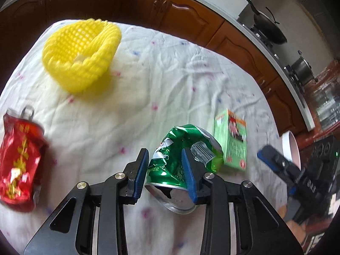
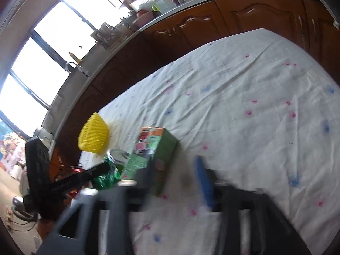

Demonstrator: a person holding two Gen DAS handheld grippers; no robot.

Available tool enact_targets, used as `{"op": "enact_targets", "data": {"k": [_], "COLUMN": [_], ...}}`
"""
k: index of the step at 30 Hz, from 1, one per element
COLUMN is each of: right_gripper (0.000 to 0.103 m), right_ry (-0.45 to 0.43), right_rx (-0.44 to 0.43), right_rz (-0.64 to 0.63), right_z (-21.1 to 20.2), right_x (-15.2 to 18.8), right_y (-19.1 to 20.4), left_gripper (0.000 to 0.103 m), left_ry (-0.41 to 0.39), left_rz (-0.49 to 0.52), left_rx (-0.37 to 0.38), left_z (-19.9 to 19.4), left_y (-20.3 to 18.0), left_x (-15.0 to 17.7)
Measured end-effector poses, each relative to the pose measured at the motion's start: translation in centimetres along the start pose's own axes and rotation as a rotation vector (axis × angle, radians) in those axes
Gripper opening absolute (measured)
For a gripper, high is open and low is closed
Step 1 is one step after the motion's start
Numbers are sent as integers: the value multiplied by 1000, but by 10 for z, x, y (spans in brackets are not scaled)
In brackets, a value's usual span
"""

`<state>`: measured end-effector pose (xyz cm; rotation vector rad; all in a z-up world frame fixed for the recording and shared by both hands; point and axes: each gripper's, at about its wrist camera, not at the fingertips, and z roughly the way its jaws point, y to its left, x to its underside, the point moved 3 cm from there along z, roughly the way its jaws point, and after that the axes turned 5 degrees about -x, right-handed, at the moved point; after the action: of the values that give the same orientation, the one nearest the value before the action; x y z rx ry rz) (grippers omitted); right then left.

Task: Collect trash
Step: 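Grasp the crushed green can with the left tool while the right tool grasps the green milk carton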

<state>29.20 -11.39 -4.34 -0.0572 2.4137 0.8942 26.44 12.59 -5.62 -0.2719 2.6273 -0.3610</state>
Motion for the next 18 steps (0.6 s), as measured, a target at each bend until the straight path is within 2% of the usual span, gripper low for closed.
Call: {"op": "enact_targets", "data": {"k": [2,8,12,14,17,18], "right_gripper": [65,65,75,76,69,63], "right_ry": [7,44,87,105,105,108], "right_rx": [5,48,105,135,133,130], "right_rz": [-28,-101,-133,-168,-194,-194], "right_z": [3,31,55,65,60,57], "right_x": [1,-1,1,3,6,6], "right_y": [8,32,38,40,38,36], "left_gripper": [40,41,38,38,38,38], "left_ry": [12,15,0,-4,-4,-1], "left_rz": [1,-9,-34,-43,-51,-50], "left_rx": [13,32,16,12,6,3], "left_z": [-4,-24,-33,-34,-31,-29], "left_y": [3,13,20,22,24,23], "left_x": [9,34,37,35,33,32]}}
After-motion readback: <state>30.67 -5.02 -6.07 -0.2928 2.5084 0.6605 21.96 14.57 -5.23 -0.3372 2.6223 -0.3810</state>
